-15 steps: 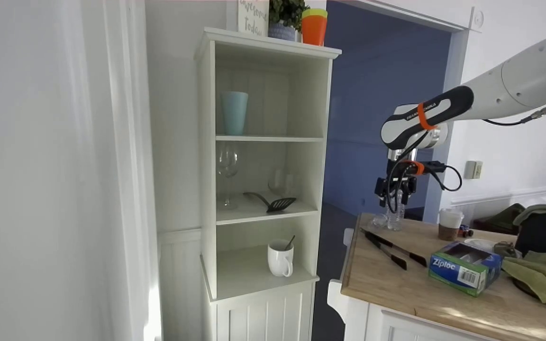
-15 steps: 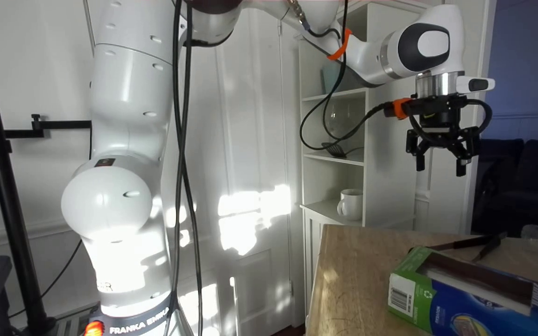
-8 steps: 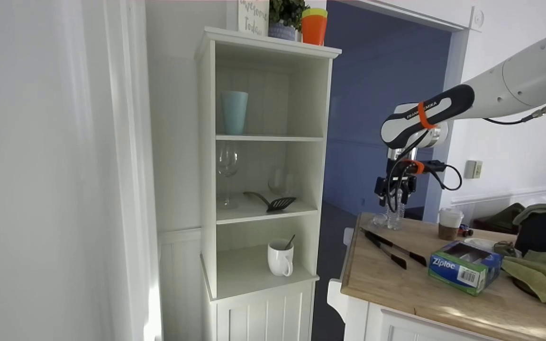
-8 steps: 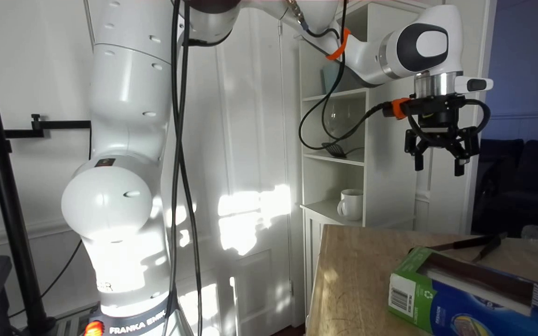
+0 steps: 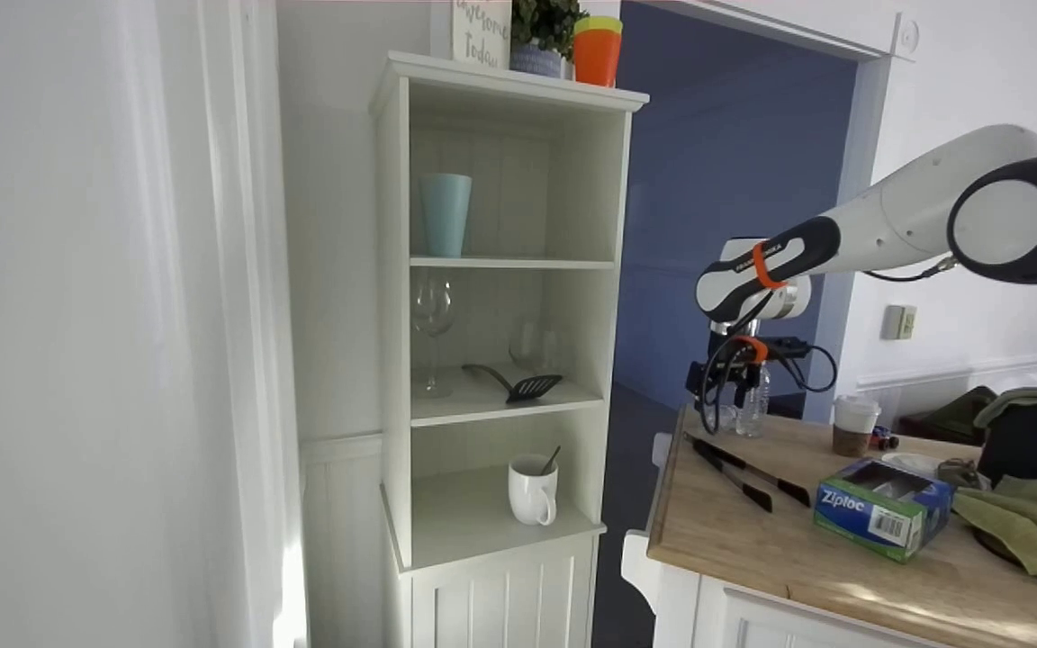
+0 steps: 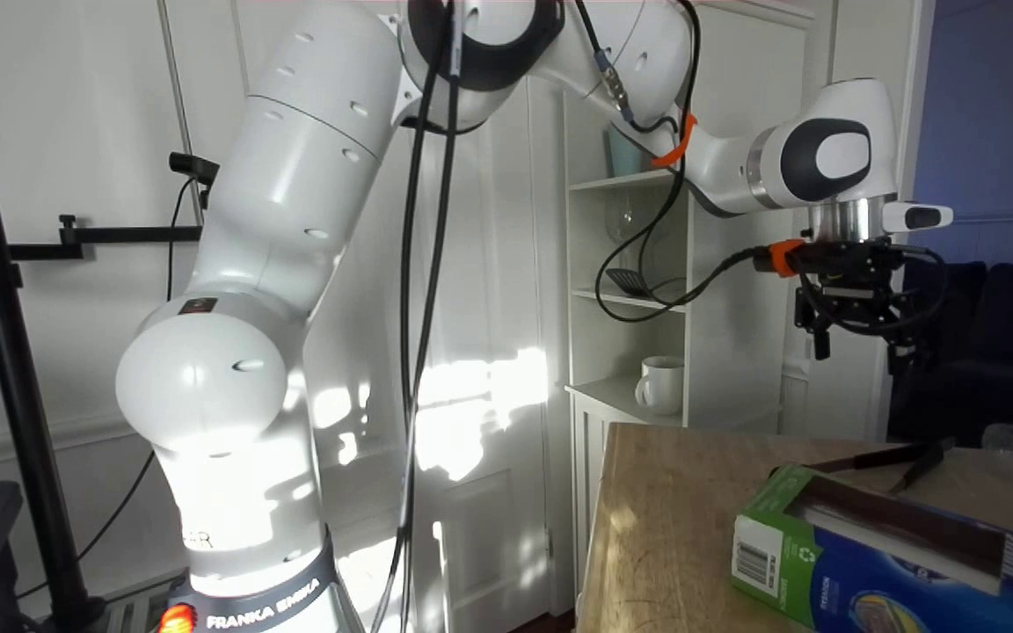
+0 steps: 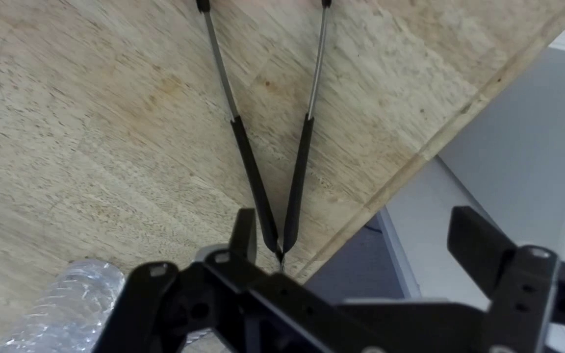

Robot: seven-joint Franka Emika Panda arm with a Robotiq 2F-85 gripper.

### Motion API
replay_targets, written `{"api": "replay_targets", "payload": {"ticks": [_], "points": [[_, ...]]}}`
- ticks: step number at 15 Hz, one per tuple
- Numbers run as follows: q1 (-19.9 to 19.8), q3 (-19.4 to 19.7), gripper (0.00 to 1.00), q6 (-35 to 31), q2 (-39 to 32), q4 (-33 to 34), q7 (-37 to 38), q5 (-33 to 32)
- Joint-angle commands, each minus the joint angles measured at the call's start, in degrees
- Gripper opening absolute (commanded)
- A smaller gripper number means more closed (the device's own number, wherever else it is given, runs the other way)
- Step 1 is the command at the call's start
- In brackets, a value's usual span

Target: Pick up the tongs and place them the other way up and a little to the right on the kitchen counter

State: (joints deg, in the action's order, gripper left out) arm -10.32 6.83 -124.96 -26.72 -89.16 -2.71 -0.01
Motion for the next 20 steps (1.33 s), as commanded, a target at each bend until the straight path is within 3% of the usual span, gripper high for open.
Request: {"api": "replay_targets", "payload": {"ticks": [1,8,20], "points": [[-0.7,-0.2,1.00,-4.2,-8.4,6.7,3.0,2.2],[-1.6,0.3,1.00,-7.9,-16.9,10.7,8.3,2.8],[-2.8,0.6,1.00,-9.5,-19.5,12.5,10.7,3.6]]}}
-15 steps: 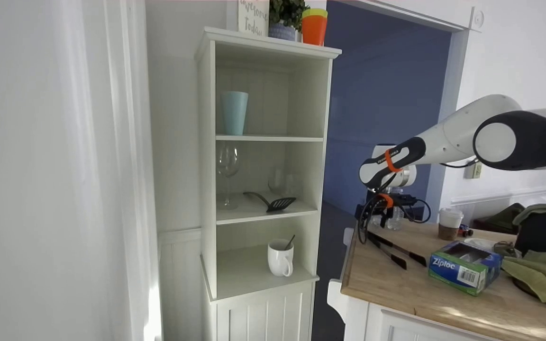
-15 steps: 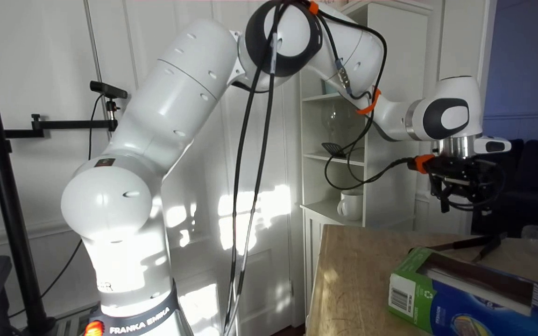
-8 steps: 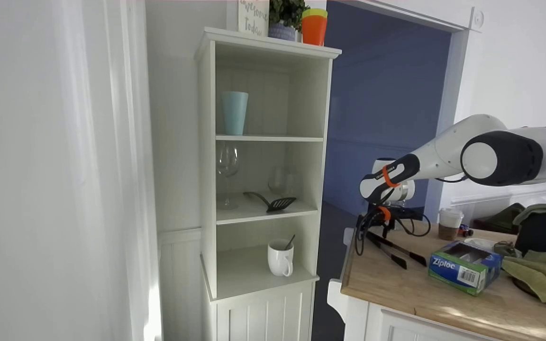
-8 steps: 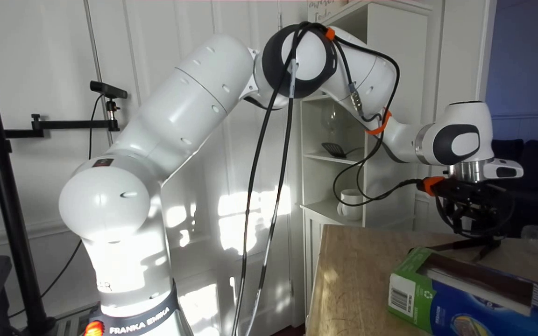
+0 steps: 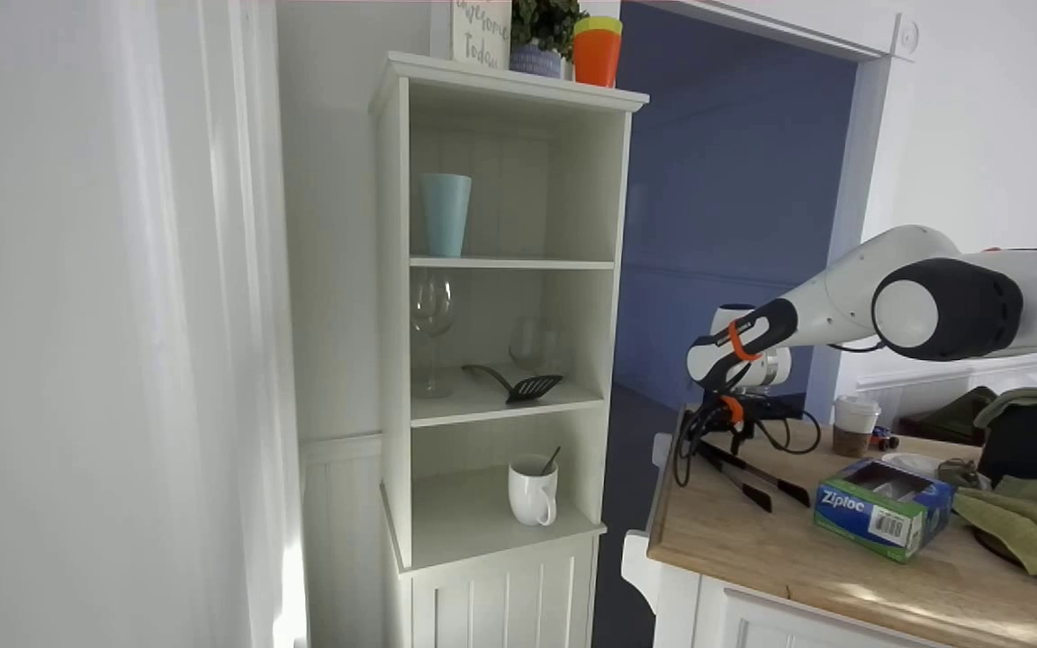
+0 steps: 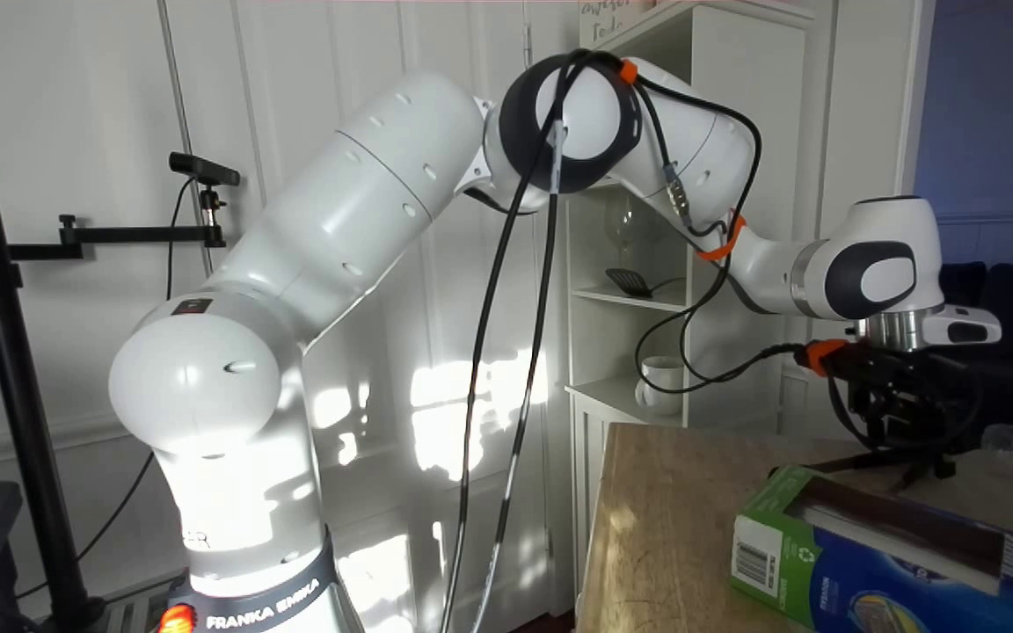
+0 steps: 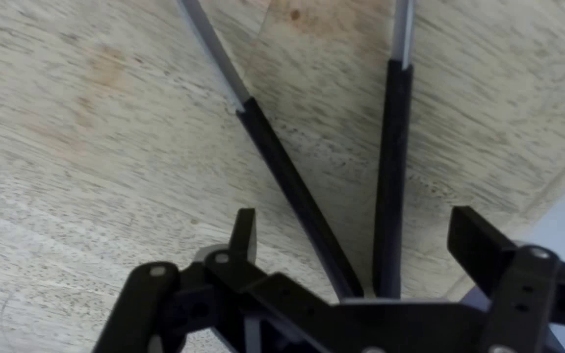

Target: Pick up the tongs and place them the other way up and a little to the right on the kitchen counter

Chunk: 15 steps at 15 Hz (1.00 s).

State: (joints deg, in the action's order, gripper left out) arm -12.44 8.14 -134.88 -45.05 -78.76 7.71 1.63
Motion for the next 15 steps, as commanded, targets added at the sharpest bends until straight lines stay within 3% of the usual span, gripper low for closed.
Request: {"api": "replay_targets", "payload": {"ticks": [1,2,4,9,14,15], "points": [[-0.8,-0.9,0.95,1.2,-1.0,2.1,0.1,2.3],[-0.8,-1.0,0.94,1.3,-0.9,2.1,0.0,2.5],[-0.9,-1.0,0.68,1.3,-0.9,2.3,-0.1,2.8],[-1.1,-1.0,0.31,1.6,-0.8,2.2,-0.3,2.9],[-1.2,-1.2,0.23,2.1,-0.1,2.3,-0.3,3.6],[-1.2,-1.2,0.30,2.4,0.1,2.4,-0.2,3.7]]}}
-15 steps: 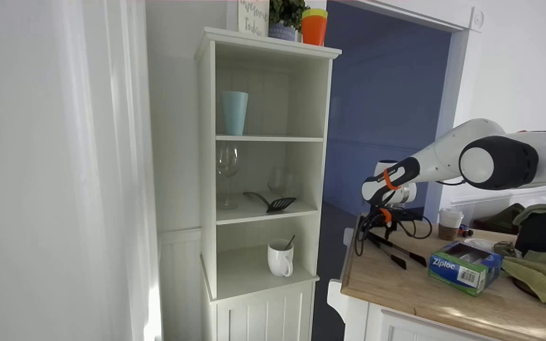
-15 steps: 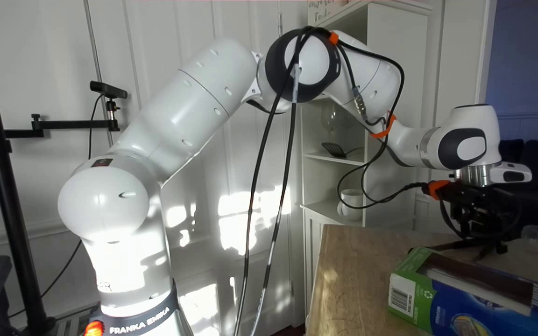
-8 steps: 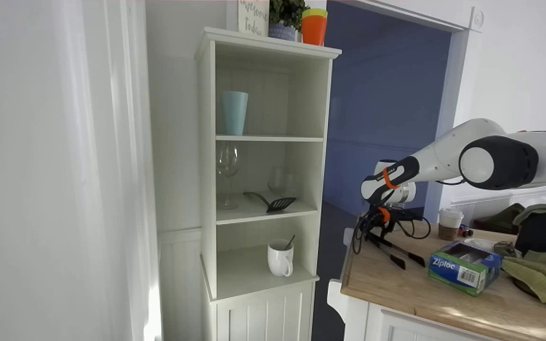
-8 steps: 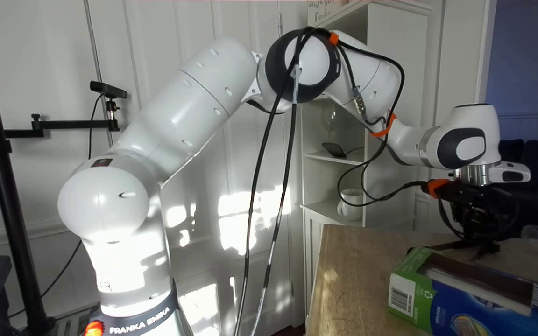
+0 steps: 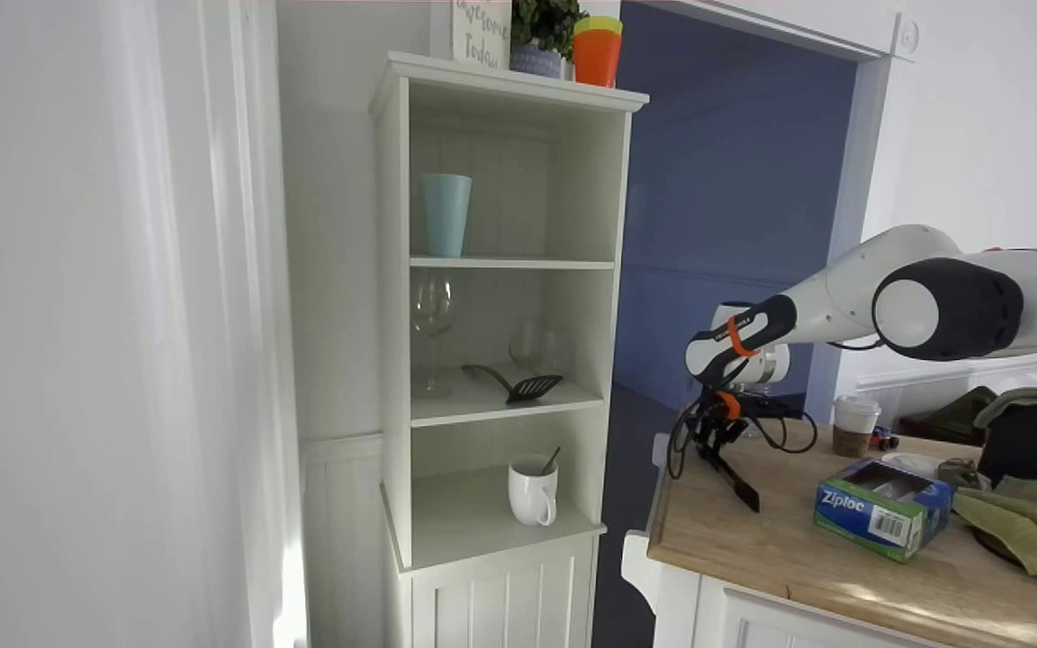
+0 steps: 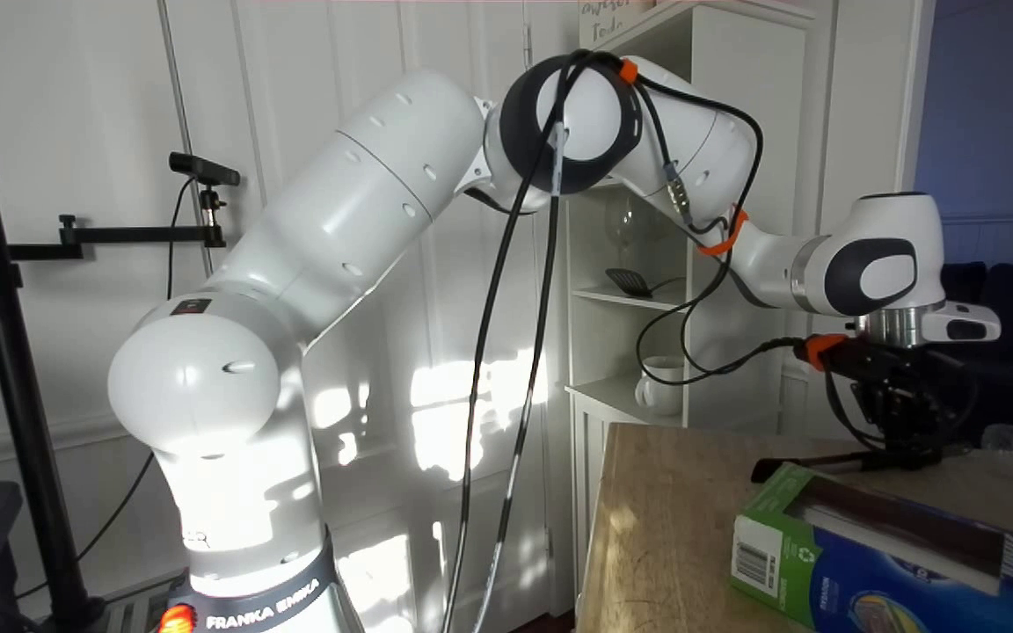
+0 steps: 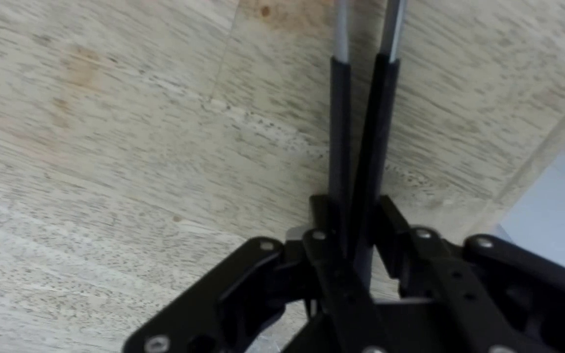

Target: Pick up the tongs and place them the other way up and a little to the right on the kitchen counter

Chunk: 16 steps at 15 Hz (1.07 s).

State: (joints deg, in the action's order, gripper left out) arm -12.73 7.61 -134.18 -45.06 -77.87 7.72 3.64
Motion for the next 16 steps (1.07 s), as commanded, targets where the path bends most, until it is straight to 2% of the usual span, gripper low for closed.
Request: {"api": "replay_targets", "payload": {"ticks": [1,9,16], "points": [[-1.0,-0.6,0.32,1.9,0.3,1.6,-0.1,1.7],[-0.9,-0.7,0.31,4.6,4.2,0.2,-0.2,1.9],[-1.3,-0.4,0.35,9.3,8.8,-0.5,-0.2,2.2]]}}
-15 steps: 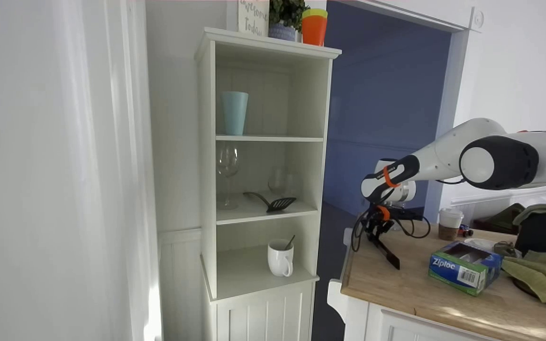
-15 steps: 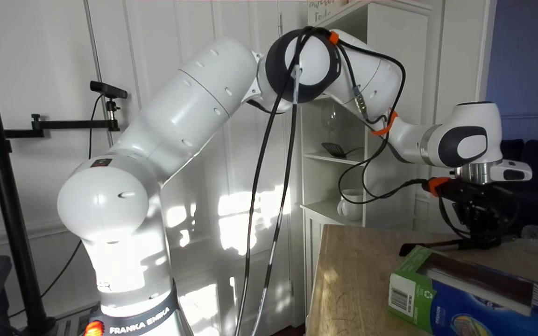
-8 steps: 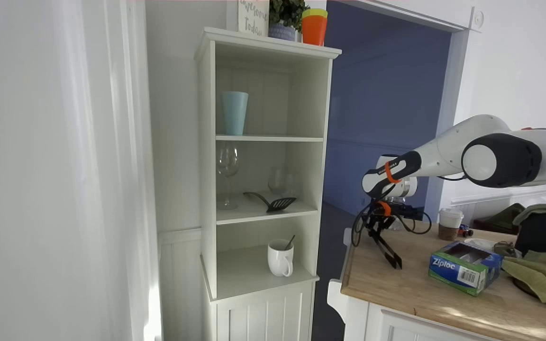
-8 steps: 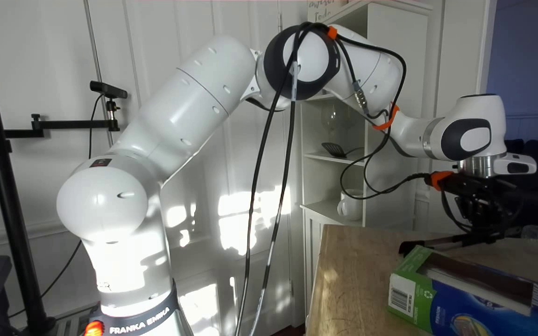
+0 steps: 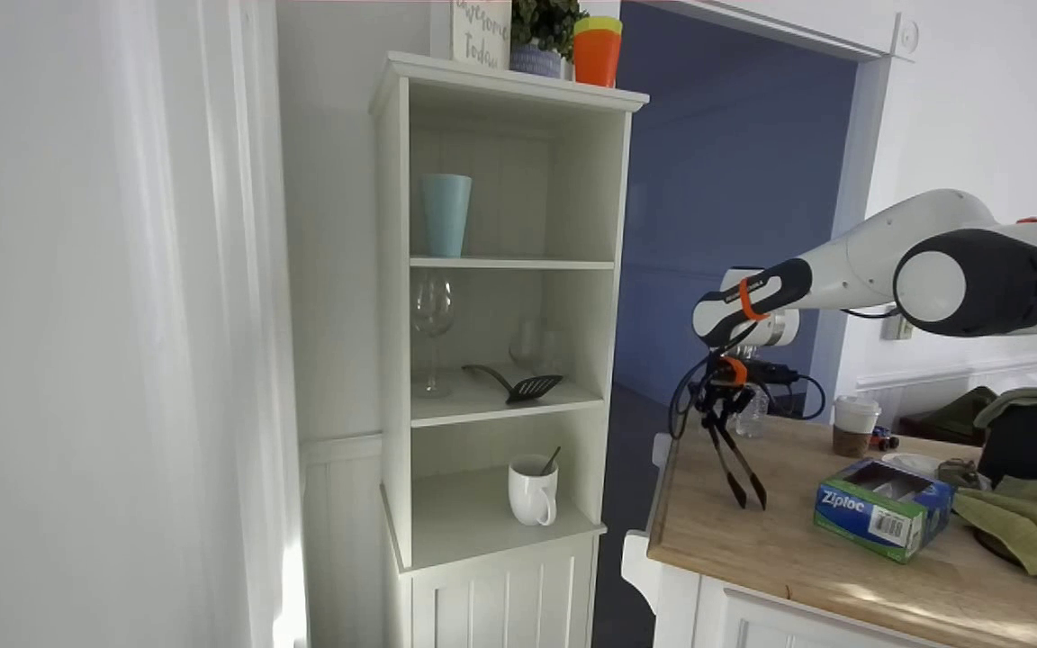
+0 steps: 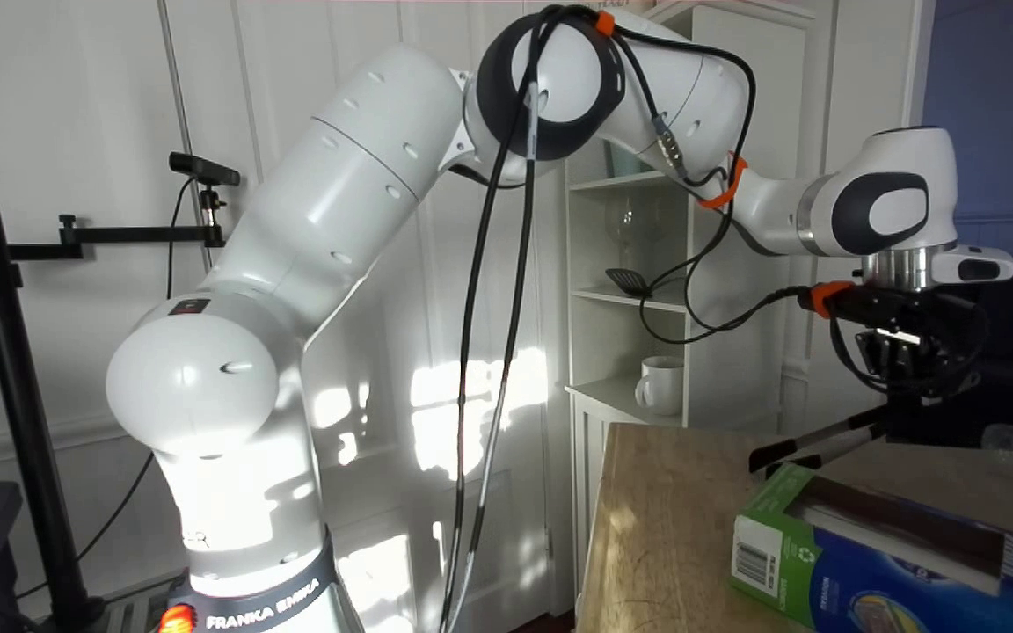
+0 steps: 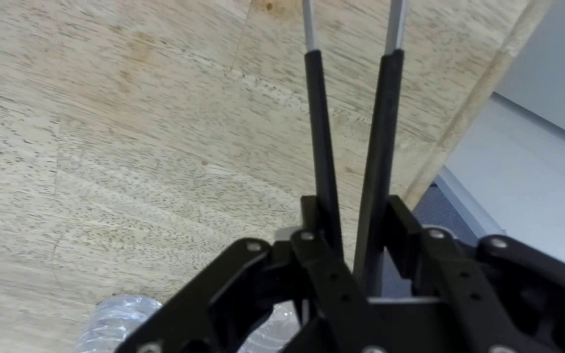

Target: Pick up the tongs and place them the other way up and a little to the right on the kitchen counter

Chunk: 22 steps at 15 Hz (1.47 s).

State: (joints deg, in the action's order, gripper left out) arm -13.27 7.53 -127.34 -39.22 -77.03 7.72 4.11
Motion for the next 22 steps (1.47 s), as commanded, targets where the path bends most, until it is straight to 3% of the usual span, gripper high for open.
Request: {"api": "replay_targets", "payload": {"ticks": [1,8,11,17,22], "points": [[-0.8,-0.2,0.33,3.0,3.5,-1.3,-0.2,1.8],[-2.7,0.0,0.26,10.2,7.7,-1.9,-0.7,3.4],[-3.8,0.0,0.12,14.1,9.8,-2.1,-0.7,5.1],[-7.8,1.7,0.12,24.0,12.0,-0.9,-0.2,9.9],[-12.5,3.3,0.12,28.2,12.1,0.5,0.7,16.6]]}}
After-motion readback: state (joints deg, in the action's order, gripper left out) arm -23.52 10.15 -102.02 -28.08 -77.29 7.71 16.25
